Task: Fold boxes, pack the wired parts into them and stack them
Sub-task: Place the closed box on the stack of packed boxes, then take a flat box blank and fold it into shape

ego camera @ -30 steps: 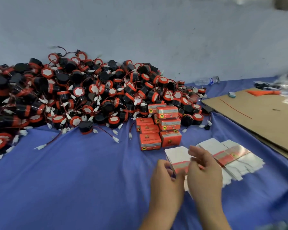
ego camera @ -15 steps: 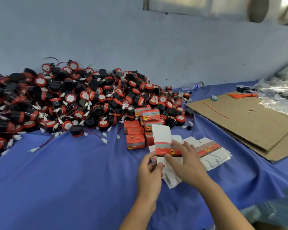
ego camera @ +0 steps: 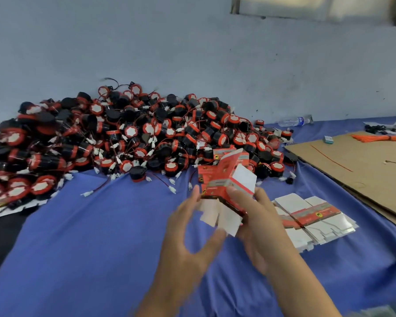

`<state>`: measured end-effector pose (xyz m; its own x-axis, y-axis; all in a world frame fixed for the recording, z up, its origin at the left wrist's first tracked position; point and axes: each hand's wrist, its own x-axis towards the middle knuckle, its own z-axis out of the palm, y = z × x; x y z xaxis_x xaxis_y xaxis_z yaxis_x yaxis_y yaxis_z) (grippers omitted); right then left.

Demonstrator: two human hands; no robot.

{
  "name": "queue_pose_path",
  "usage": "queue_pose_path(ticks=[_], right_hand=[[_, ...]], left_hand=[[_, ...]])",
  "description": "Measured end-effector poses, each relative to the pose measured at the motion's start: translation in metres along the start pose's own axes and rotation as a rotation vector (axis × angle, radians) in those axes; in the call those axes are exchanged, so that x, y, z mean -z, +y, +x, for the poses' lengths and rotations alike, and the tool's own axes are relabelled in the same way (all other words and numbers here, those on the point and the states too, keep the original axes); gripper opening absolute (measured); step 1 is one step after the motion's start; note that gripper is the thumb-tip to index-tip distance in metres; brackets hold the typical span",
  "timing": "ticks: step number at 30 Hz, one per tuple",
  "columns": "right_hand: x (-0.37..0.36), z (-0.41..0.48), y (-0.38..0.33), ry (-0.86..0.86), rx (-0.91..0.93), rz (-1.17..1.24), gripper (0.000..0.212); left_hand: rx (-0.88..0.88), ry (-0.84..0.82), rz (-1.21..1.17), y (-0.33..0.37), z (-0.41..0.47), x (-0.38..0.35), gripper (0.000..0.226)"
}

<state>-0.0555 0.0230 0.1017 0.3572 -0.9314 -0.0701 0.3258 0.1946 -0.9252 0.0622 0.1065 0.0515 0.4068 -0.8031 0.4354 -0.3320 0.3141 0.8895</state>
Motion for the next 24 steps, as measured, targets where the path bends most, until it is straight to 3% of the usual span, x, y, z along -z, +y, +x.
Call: queue_pose_path(ticks=[3,6,8,10,12,16,17,19,21,24], right_hand=[[-0.024,-0.011,0.002,-0.108,-0.210,0.249,0.038],[-0.049,-0.024,0.011,-0.265,-0.351,0.308,0.034],[-0.060,-0.031,0.021,-0.300,-0.441,0.363,0.028],[-0.071,-0.037,0.026,-0.283,-0.538,0.417,0.036],[-0.081,-0.042,0.031,-0.305,-0.609,0.369,0.049],[-0.092,-0.042,0.029,-0.235,-0.541,0.201,0.076],[-0.092,-0.040,0.027,-0.251,-0.496,0.188,0.073],[-0.092,-0.038,0.023,-0.439,-0.482,0.178,0.051],[-0.089,-0.037,0.023,-0.630,-0.504,0.090,0.050],[-0.090,-0.041,0.026,-0.753,-0.501,0.006,0.046]], left_hand=[[-0.050,0.104,-0.094,0.008,-0.004,0.041,0.110],[-0.061,0.012,-0.057,0.012,-0.004,0.078,0.124],[-0.066,-0.058,0.107,0.013,-0.008,0.100,0.127],[-0.096,-0.047,0.282,0.015,-0.014,0.116,0.119],[-0.197,0.027,0.371,0.018,-0.017,0.130,0.091],[-0.266,-0.014,0.458,0.029,-0.027,0.154,0.068],[-0.259,-0.036,0.470,0.030,-0.030,0.160,0.067],[-0.238,-0.076,0.490,0.032,-0.036,0.170,0.071],[-0.226,-0.113,0.487,0.035,-0.040,0.179,0.072],[-0.204,-0.116,0.438,0.043,-0.043,0.189,0.065]])
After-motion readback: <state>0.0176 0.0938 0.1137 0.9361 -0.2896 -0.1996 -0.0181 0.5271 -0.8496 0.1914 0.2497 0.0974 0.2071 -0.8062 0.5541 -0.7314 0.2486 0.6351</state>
